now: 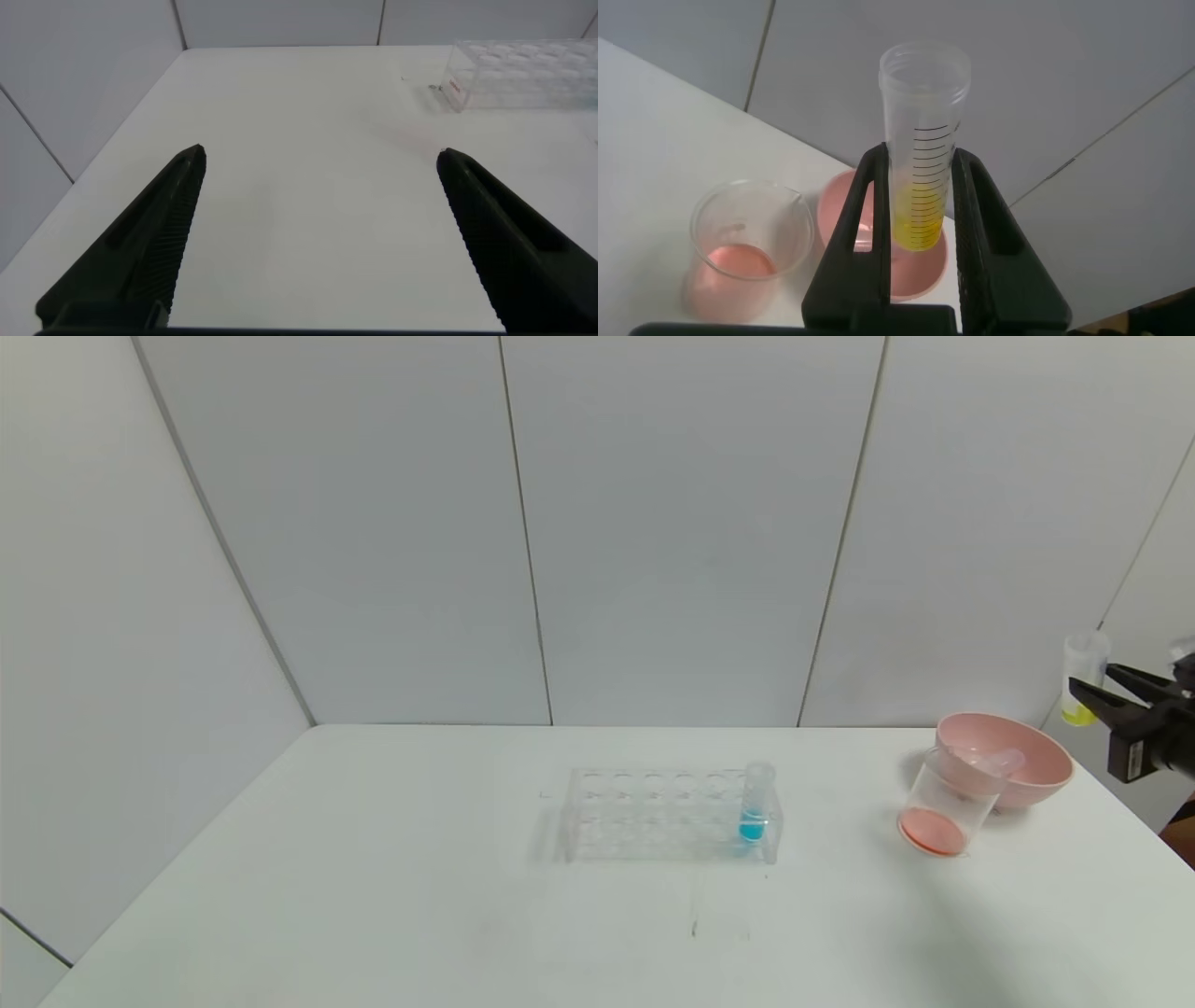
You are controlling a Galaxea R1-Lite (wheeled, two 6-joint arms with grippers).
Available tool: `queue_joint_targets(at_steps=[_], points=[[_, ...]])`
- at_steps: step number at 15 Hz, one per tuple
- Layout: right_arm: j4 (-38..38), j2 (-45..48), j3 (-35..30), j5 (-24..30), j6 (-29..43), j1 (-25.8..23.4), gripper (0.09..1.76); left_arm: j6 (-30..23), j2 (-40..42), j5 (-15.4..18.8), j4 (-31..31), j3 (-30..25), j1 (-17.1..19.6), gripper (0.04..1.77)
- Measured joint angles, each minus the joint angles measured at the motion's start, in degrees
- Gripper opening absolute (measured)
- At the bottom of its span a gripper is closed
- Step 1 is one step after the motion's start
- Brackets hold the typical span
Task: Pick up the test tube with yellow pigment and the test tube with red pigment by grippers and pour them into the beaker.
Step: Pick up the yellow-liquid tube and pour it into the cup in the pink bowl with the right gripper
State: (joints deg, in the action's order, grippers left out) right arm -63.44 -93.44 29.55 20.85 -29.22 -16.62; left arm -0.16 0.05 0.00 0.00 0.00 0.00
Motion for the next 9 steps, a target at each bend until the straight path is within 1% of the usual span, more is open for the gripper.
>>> queue_joint_targets(at_steps=[3,6,9], points=[[-1.0,-1.1,-1.2,1.5,-10.2,-1.7,0.47,0.0,0.0,0.0,0.0,0.0,0.0,1.76],[-2.7,-2.6,-1.7,1.6,-18.3,-1.9,0.47,0.0,0.0,0.0,0.0,0.0,0.0,1.76],[-2.8,-4.2,-2.0,1.6,-28.1,-2.0,0.47,0.0,0.0,0.0,0.0,0.0,0.0,1.76]])
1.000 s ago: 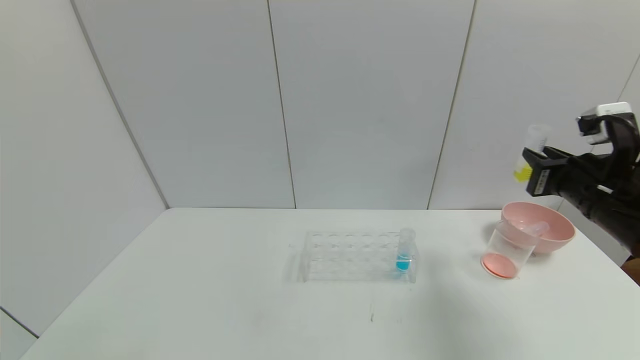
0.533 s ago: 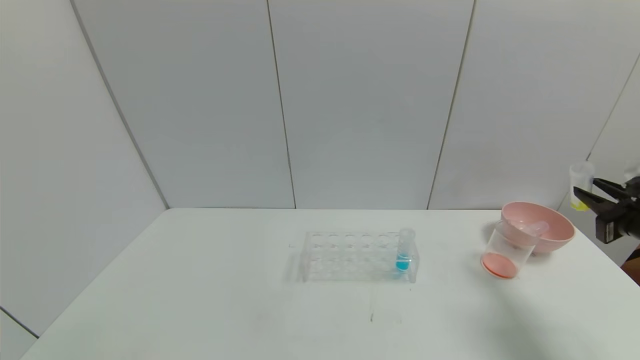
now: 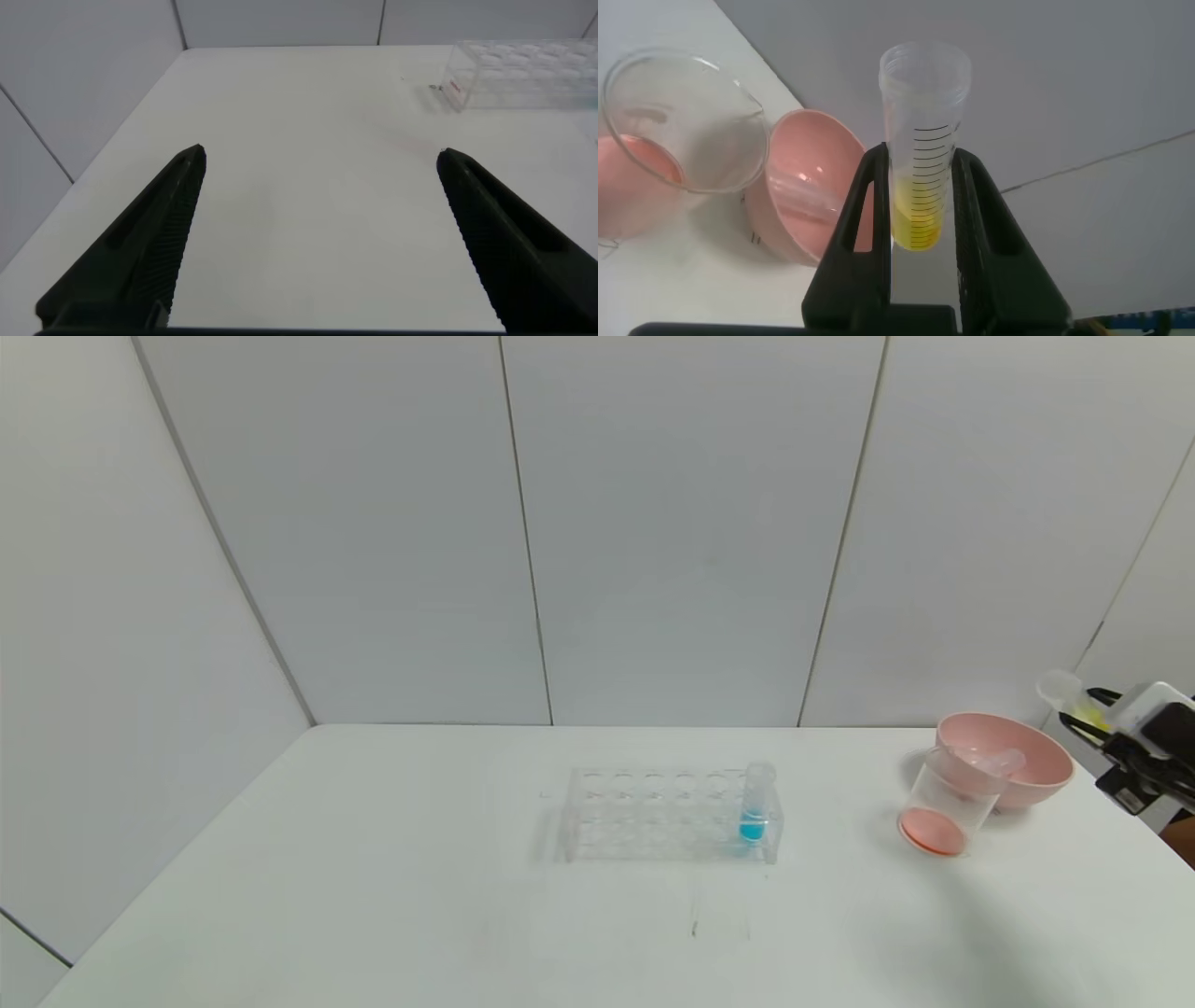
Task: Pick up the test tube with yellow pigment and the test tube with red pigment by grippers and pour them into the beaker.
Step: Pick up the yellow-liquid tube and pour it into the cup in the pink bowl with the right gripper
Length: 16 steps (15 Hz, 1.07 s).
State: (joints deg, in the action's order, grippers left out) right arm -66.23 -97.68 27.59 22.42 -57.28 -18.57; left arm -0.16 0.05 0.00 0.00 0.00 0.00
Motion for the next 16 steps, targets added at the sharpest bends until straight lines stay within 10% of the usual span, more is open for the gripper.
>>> queue_joint_targets(at_steps=[16], points=[[0.3,-5.8,2.2,-5.0,-26.7,2.3,0.47,0.0,0.0,0.0,0.0,0.0,0.0,1.76]])
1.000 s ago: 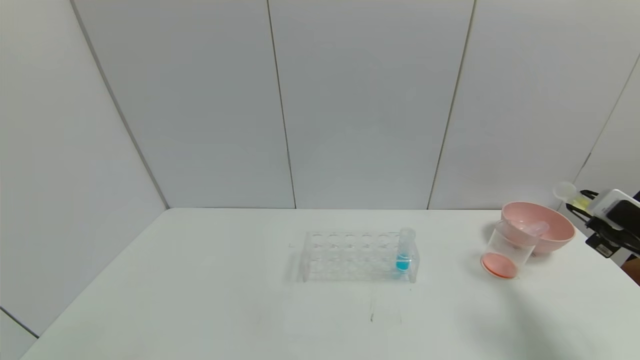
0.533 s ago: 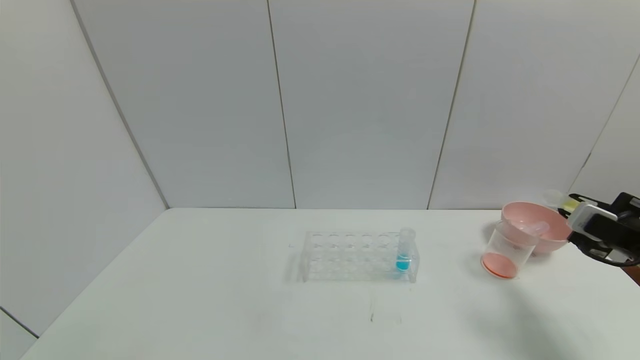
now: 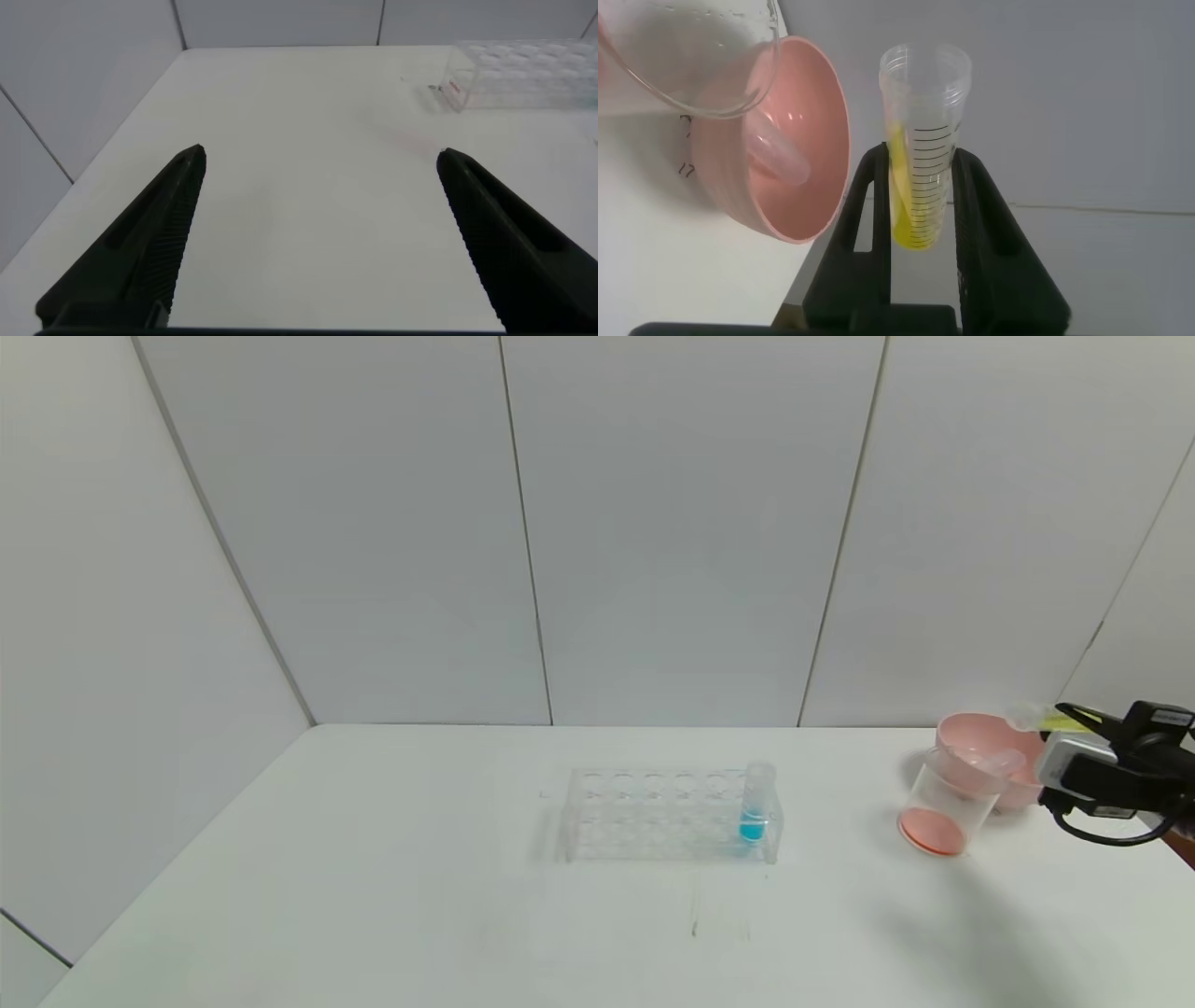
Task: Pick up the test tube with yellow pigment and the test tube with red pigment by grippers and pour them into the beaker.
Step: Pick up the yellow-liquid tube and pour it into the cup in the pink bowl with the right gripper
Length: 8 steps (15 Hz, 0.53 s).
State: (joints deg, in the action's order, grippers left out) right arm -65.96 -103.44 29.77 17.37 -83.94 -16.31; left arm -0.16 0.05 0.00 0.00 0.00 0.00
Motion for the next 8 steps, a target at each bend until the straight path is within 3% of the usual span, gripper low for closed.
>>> queue_joint_targets(at_steps=[8], points=[[-0.1,-0.7,0.3,-4.4,-7.8,2.6,0.47,0.0,0.0,0.0,0.0,0.0,0.0,1.76]])
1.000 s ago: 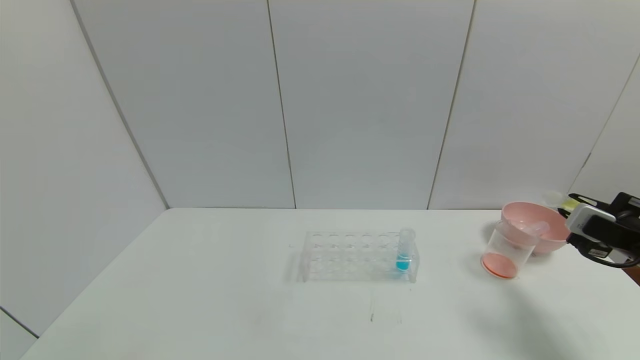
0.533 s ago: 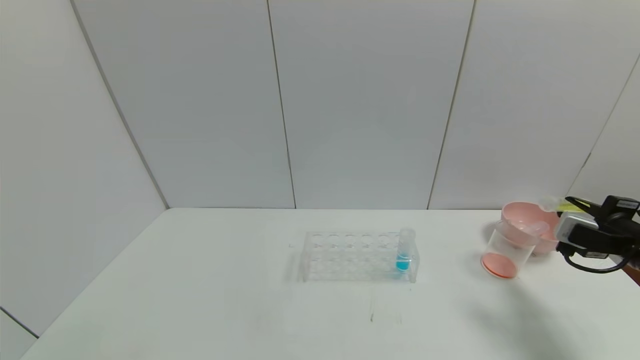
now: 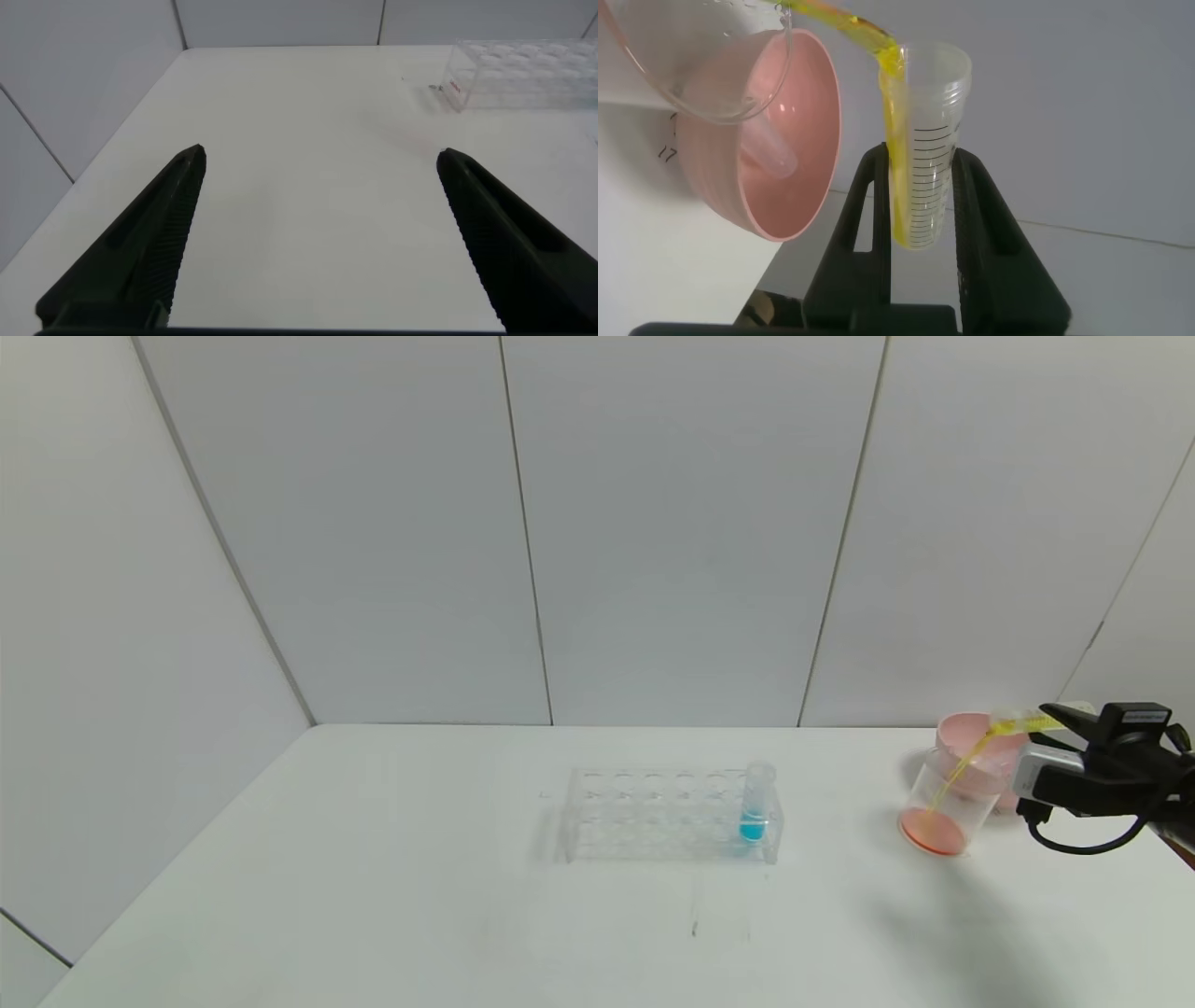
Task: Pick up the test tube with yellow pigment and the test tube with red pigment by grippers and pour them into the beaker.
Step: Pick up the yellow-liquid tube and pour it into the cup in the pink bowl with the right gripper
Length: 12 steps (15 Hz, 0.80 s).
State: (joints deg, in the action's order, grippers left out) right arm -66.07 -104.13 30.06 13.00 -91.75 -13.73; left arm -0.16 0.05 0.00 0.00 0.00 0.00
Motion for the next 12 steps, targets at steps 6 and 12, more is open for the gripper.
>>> queue_joint_targets(at_steps=[6,12], points=[[0.0,0.0,0.0,-2.5,-2.4,0.0,0.47,0.0,0.0,0.0,0.0,0.0,0.0,1.76],[-0.1,0.0,0.3,-2.9,-7.0,0.1,0.47,0.0,0.0,0.0,0.0,0.0,0.0,1.76]])
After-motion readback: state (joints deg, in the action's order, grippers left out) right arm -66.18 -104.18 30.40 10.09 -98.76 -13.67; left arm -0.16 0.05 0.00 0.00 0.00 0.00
